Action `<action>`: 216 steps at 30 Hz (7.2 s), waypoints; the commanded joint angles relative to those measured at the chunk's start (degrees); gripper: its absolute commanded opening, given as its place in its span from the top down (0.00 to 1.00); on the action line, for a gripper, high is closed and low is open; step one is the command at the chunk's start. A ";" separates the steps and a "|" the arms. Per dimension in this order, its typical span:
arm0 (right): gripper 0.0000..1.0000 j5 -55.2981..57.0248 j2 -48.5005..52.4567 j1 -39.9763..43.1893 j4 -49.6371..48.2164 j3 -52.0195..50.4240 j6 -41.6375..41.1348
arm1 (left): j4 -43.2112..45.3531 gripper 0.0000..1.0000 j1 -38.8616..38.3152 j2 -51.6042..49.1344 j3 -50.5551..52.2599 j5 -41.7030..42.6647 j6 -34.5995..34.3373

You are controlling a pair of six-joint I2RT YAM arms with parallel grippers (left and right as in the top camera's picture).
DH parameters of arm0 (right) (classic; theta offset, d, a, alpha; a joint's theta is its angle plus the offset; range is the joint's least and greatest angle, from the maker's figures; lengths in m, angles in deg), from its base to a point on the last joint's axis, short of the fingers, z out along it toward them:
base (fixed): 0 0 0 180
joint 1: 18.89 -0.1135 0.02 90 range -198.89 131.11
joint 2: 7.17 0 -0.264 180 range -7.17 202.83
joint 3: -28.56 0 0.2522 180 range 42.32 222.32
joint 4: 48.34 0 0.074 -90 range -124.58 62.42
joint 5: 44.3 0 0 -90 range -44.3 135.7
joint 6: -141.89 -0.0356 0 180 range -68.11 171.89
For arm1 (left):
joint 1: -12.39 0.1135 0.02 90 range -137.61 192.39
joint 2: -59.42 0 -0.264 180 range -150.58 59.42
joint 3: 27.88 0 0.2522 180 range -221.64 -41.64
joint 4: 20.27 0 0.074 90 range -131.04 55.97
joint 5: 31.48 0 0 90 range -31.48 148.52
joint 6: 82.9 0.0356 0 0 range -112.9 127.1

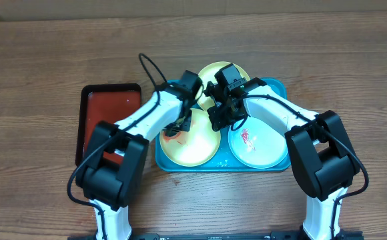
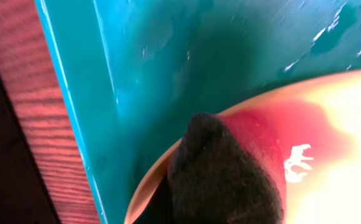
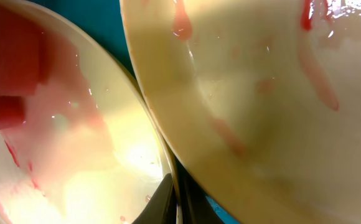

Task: Clean dirty plates on tray and stack at the side

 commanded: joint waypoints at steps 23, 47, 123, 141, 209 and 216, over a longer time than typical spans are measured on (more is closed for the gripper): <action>0.94 3.69 1.31 1.70 0.17 0.90 -0.20 | 6.34 0.36 1.36 4.61 10.19 23.96 14.23; 0.93 3.72 1.31 1.70 0.15 0.90 -0.20 | -3.10 0.80 1.36 4.63 3.69 21.57 14.23; 0.93 3.72 1.31 1.70 0.17 0.87 -0.20 | -1.42 0.96 0.15 -1.01 -2.05 -6.49 -2.38; 0.93 4.11 1.31 1.73 0.07 0.87 -0.20 | 0.92 0.96 0.02 0.85 0.90 22.08 9.51; 0.96 64.43 -1.99 -26.25 10.75 26.38 19.30 | -6.56 0.96 29.00 13.29 -6.34 6.47 -5.31; 0.96 60.48 -5.01 -22.45 8.37 27.28 11.06 | -6.54 0.96 29.00 13.27 -6.34 6.64 -5.33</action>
